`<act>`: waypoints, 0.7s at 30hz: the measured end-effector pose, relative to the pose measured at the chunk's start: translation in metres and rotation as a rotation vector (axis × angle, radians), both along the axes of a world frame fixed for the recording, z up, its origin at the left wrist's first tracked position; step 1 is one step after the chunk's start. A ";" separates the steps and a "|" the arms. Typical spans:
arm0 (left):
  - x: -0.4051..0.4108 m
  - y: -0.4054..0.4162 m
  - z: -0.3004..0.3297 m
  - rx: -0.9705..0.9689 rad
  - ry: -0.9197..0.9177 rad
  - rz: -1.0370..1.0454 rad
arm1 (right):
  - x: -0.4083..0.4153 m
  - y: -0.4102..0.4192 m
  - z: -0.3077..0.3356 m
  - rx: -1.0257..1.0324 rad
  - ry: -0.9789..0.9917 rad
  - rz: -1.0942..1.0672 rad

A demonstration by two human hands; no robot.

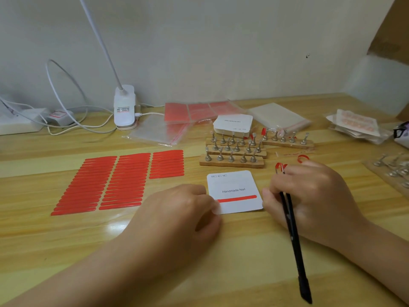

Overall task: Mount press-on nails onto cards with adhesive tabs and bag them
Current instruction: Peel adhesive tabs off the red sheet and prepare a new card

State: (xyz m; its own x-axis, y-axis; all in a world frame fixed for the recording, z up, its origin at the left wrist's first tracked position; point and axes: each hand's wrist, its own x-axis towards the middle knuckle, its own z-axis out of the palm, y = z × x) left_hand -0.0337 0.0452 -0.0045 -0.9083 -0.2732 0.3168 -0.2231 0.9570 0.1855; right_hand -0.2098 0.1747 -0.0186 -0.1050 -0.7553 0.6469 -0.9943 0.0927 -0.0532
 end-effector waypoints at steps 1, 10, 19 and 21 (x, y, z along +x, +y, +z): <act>0.001 0.000 -0.001 0.010 0.000 -0.004 | 0.000 0.000 0.000 0.006 -0.063 -0.028; 0.001 -0.006 -0.013 0.150 0.051 -0.005 | 0.007 -0.007 -0.004 0.049 -0.907 -0.019; -0.005 -0.017 -0.004 0.585 0.298 0.067 | 0.002 -0.013 -0.001 -0.145 -1.257 0.170; -0.009 -0.015 0.001 0.919 0.346 0.137 | 0.005 -0.014 0.001 -0.226 -1.277 0.203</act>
